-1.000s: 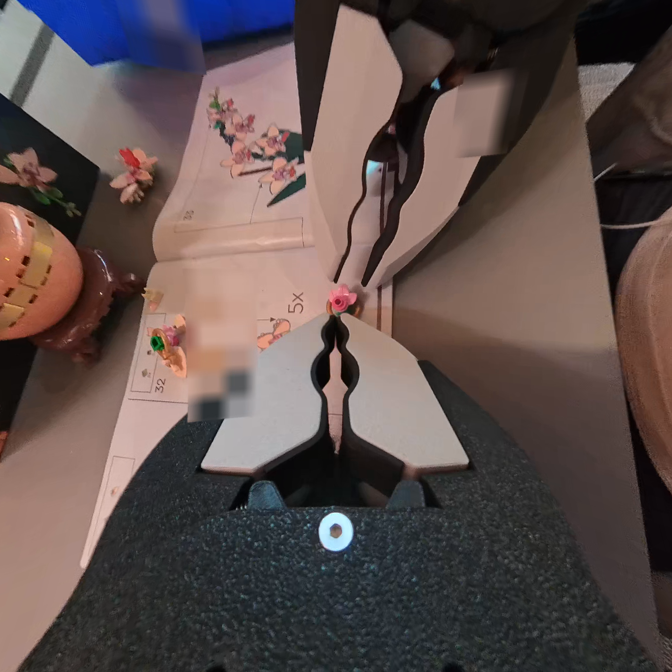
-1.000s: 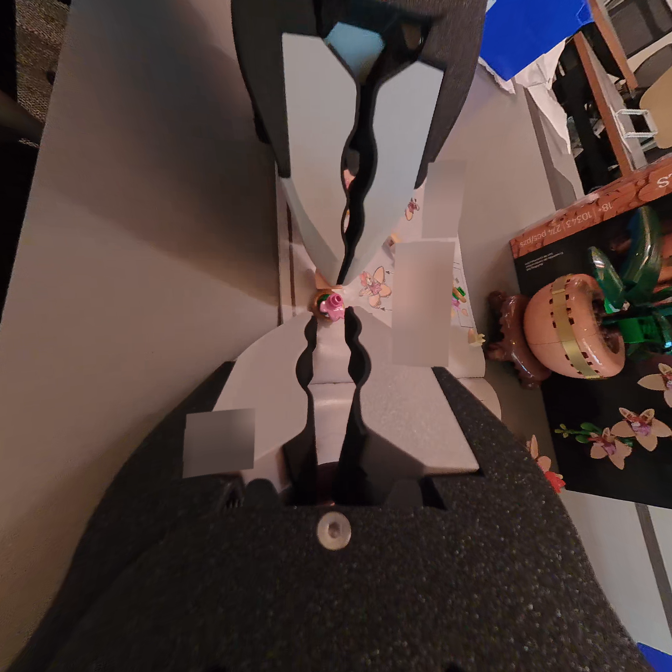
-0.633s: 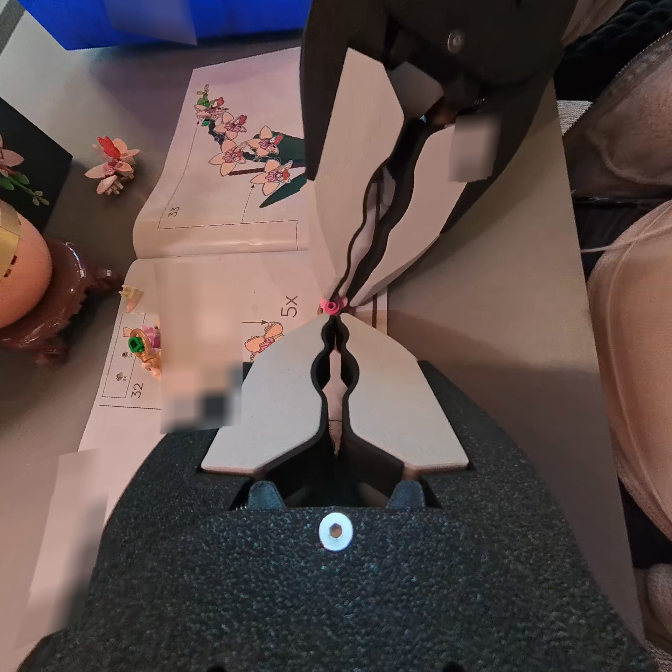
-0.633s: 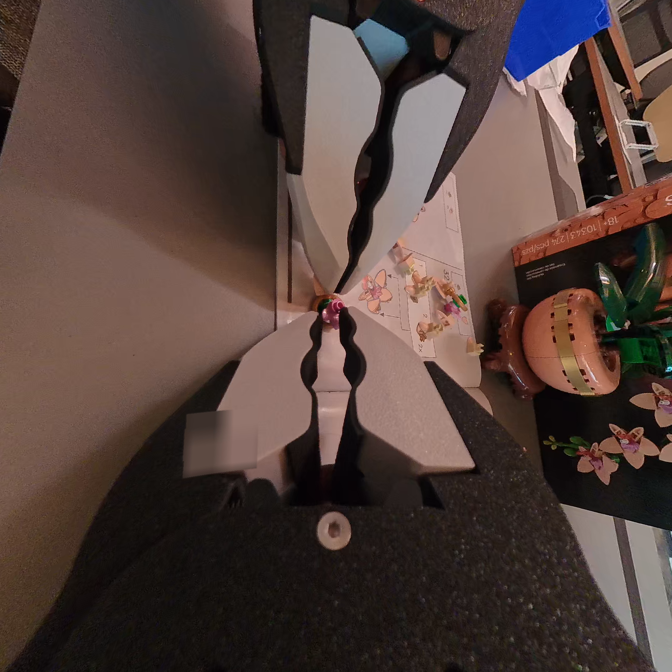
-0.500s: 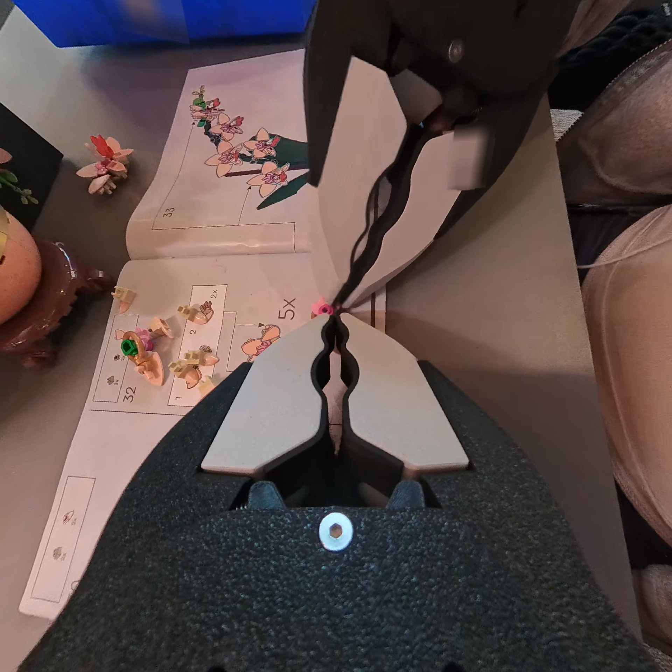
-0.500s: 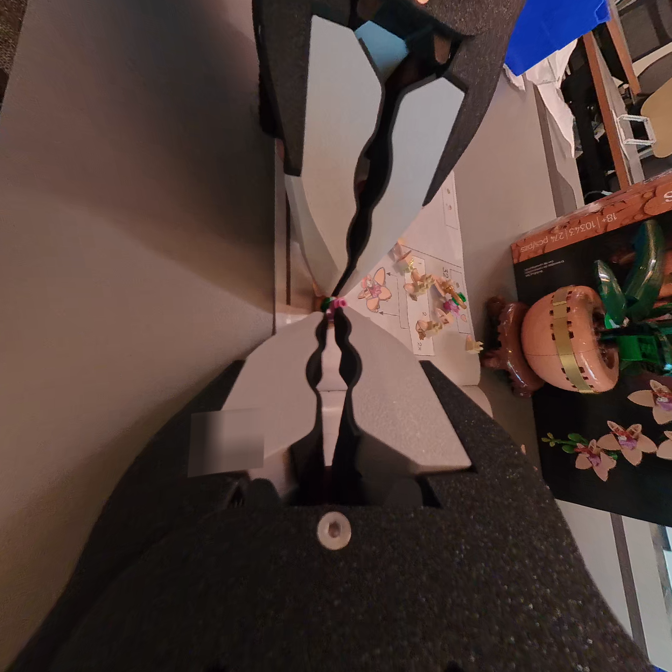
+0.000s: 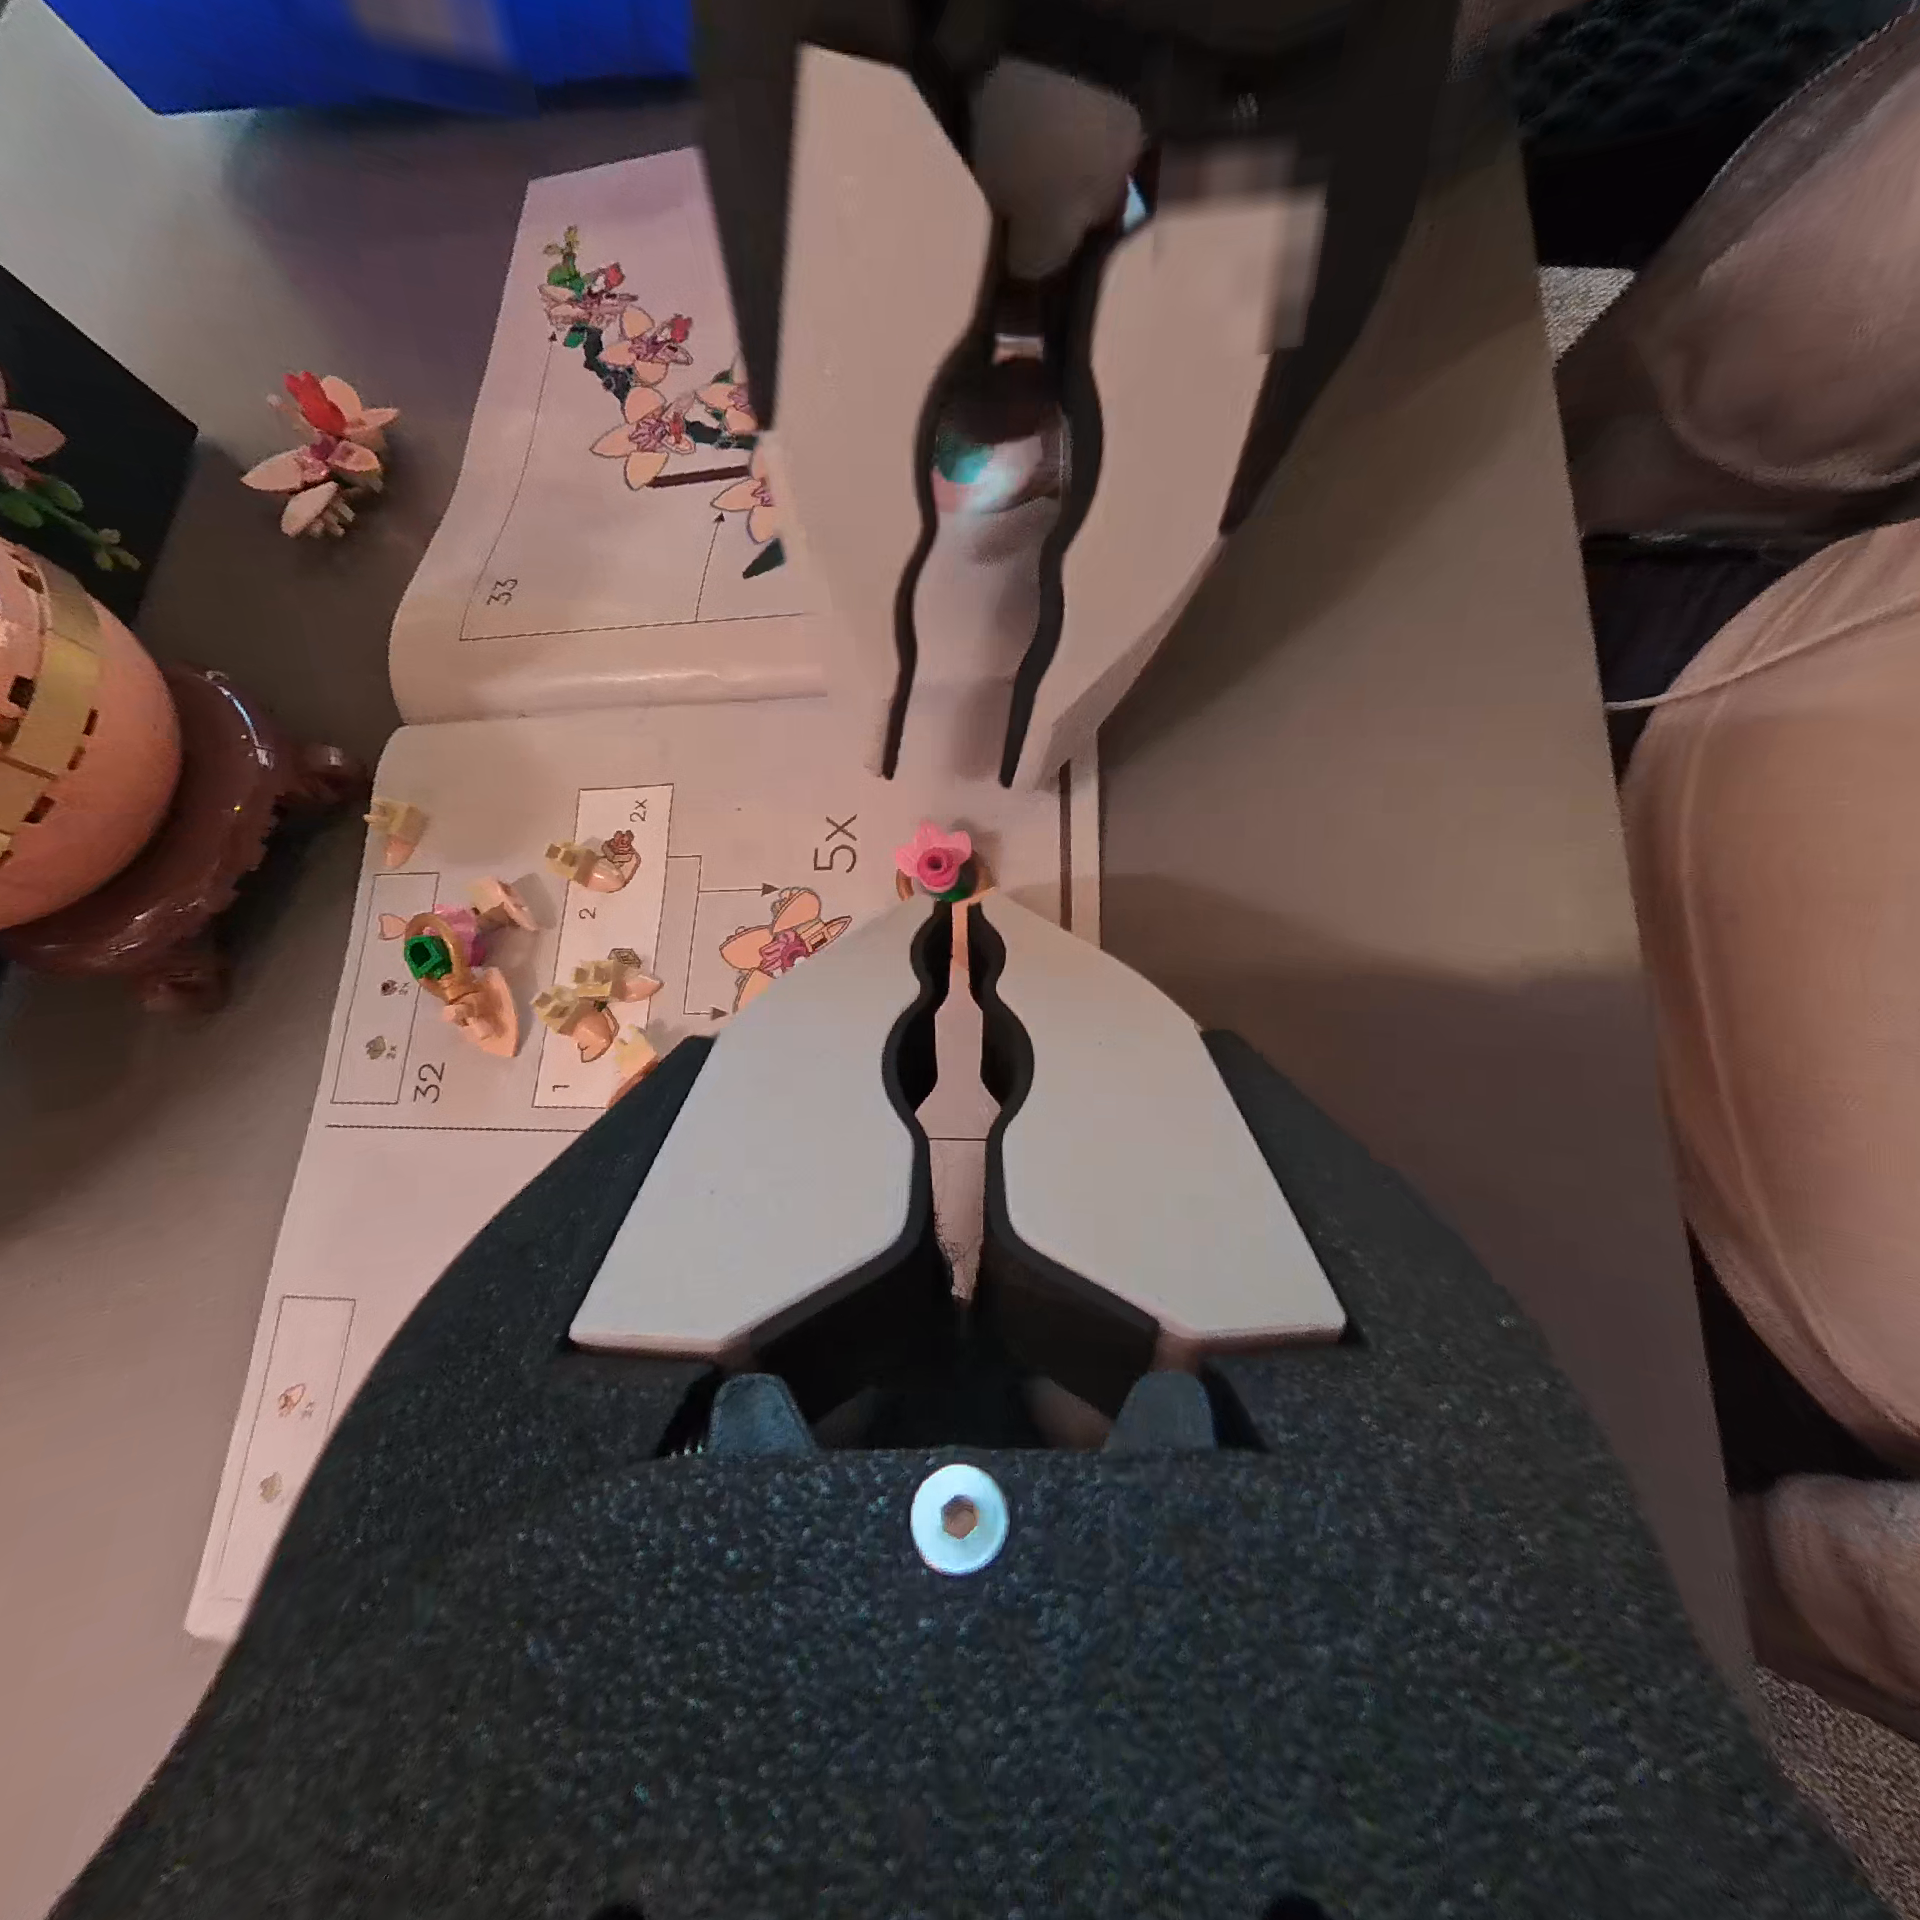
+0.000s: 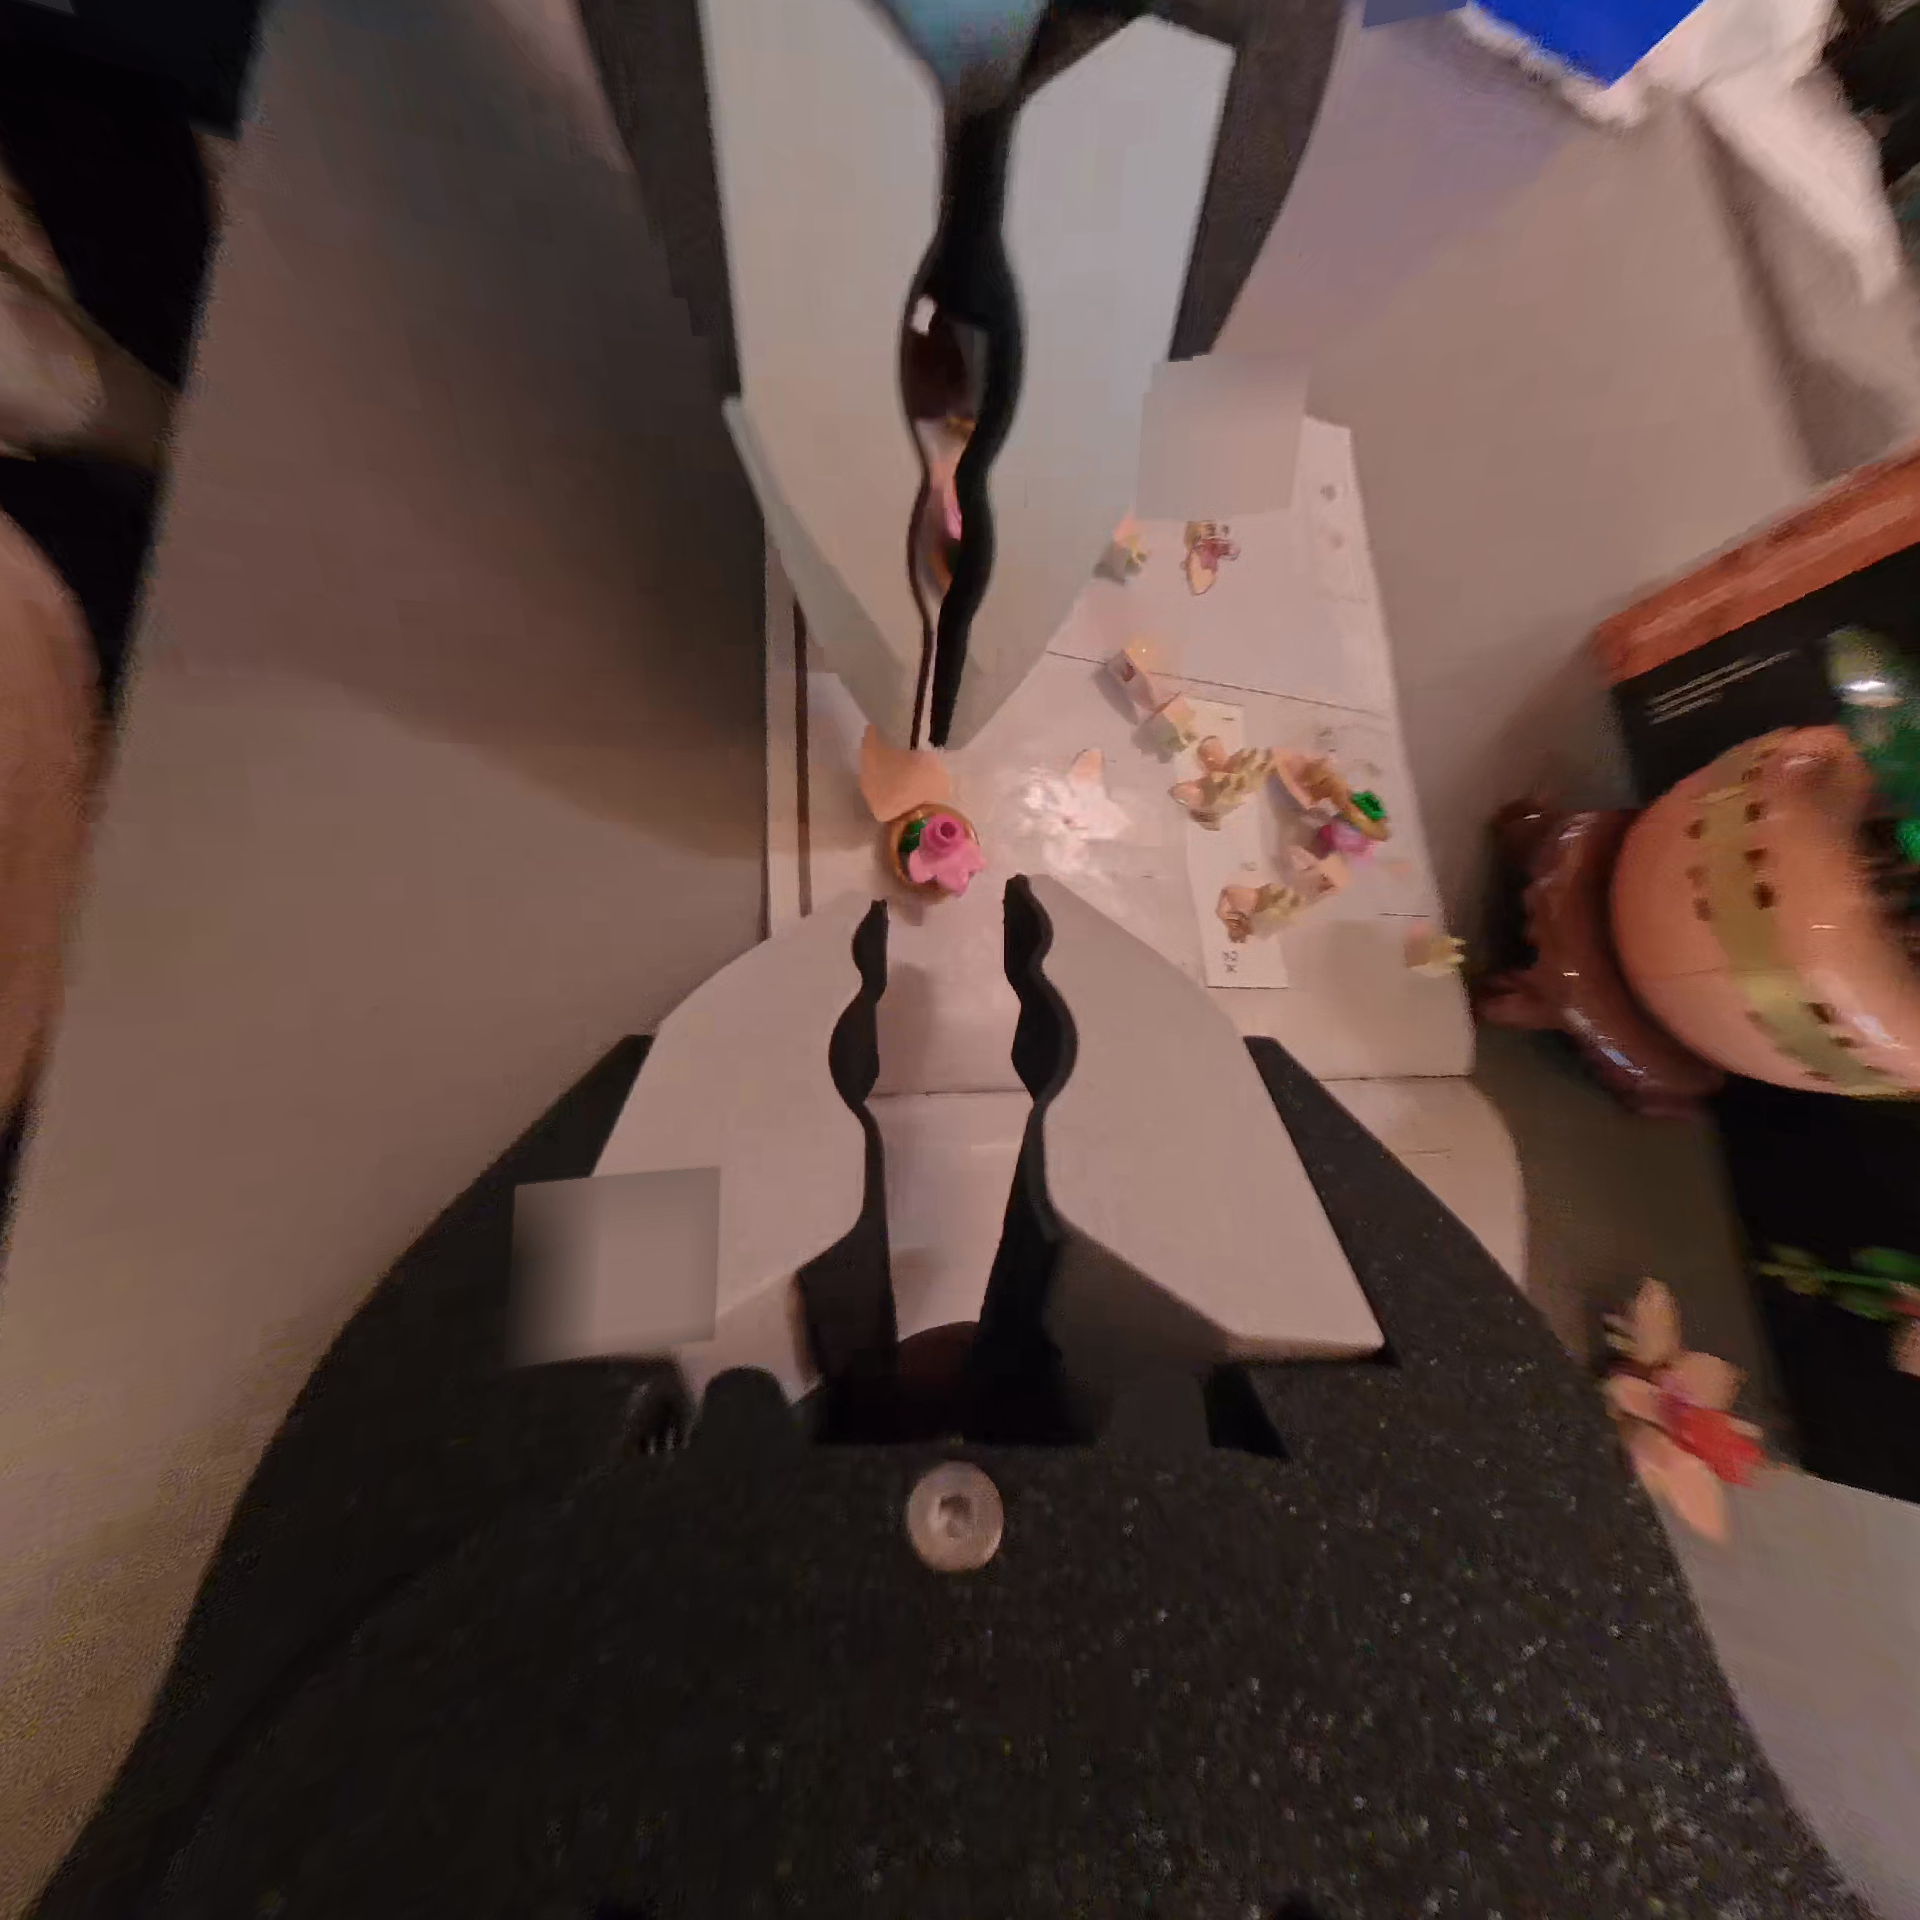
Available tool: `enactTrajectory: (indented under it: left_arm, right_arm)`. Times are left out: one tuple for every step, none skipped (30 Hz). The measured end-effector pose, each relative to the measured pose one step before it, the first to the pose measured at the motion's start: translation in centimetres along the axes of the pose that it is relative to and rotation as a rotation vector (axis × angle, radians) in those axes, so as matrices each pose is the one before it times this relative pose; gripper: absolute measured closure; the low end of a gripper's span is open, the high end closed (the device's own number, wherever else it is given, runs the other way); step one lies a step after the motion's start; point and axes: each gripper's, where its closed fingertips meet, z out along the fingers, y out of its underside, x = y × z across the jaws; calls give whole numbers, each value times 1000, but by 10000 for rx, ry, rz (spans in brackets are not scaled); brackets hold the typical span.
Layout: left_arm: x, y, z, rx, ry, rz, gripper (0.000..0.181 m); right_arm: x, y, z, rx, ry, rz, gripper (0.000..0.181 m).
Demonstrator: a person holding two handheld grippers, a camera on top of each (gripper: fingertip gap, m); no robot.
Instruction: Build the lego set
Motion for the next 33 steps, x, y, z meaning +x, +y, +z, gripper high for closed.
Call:
enactTrajectory:
  left_arm:
    - [11,-21,164,-11,27,-41,179]
    - [76,-15,206,-23,56,-56,179]
    - [63,58,208,-61,14,12,179]
    - [36,171,185,-126,-21,84,179]
    - [-50,214,142,-141,-87,90,179]
    - [-26,1,63,14,-40,43,179]
    - [0,11,37,11,22,-21,179]
    - [3,-13,17,35,47,-62,179]
    - [-12,-1,13,43,46,-49,179]
    - [0,-6,-6,49,43,-42,180]
    - [-10,10,-8,51,39,-52,180]
    - [-17,3,-7,60,39,-51,180]
    - [-23,19,-17,68,35,-45,180]
    - [-37,9,-18,62,32,-36,181]
    - [-25,10,-1,56,43,-42,181]
    - [-15,1,0,46,38,-59,181]
    - [-36,-7,11,40,21,-54,181]
    - [-6,-4,2,37,25,-38,181]
    - [5,0,-3,31,20,-25,181]
    - [-5,3,-3,30,18,-33,181]
    - [-6,-6,8,31,21,-47,181]
    - [-7,4,10,33,22,-53,181]
    - [-24,3,-5,36,17,-58,181]
    - [-13,-10,9,34,26,-48,181]
    - [-6,3,-4,31,35,-43,181]
    - [-12,7,-7,28,31,-41,181]
    - [-16,2,-6,29,13,-28,181]
    - [-14,1,0,22,9,-20,181]
    - [-13,7,2,10,3,-14,181]
    - [-30,-5,4,5,-7,-12,181]
    - [-39,4,-6,7,-8,-19,181]
    - [-45,5,4,12,-12,-18,181]
    - [-25,8,-22,16,-6,-11,181]
  right_arm:
    - [168,-214,-95,13,-633,456,159]
    - [306,-87,-32,-88,-555,316,157]
    - [310,40,73,-165,-516,228,156]
    - [107,123,187,-203,-598,211,155]
    - [-148,103,273,-169,-676,234,153]
    - [-215,108,356,-151,-654,280,152]
    - [-52,135,356,-171,-498,247,152]
    - [129,36,288,-80,-291,137,151]
    - [112,-70,187,25,-212,32,151]
    - [29,-94,121,49,-192,-20,154]
    - [71,-118,82,62,-74,-71,156]
    - [15,-76,82,42,-36,-130,157]
    - [-18,57,94,-48,-22,-130,158]
    - [-42,139,83,-127,-11,-108,159]
    - [-86,45,64,-61,-8,-114,162]
    - [-74,-70,27,15,18,-111,165]
    - [38,12,12,-14,73,-105,165]
    - [0,-1,5,12,33,-52,165]
    - [0,-7,7,39,17,-24,166]
    - [7,1,6,58,18,-45,166]
    - [6,-5,-4,61,21,-50,166]
    - [4,6,0,46,6,17,166]
    - [5,-2,11,25,-6,70,166]
    - [-1,-6,-6,17,0,47,166]
    - [1,-2,4,19,8,41,166]
    - [1,-4,0,12,-13,104,167]
    - [-11,0,-4,17,-45,170,167]
    - [-6,-13,-8,35,-55,174,167]
    - [-7,-15,6,52,-58,192,167]
    - [-4,-13,-2,57,-76,236,167]
    - [-7,-31,7,74,-95,301,167]
    - [-1,-31,2,89,-135,408,167]
    - [-22,-28,1,99,-158,428,167]
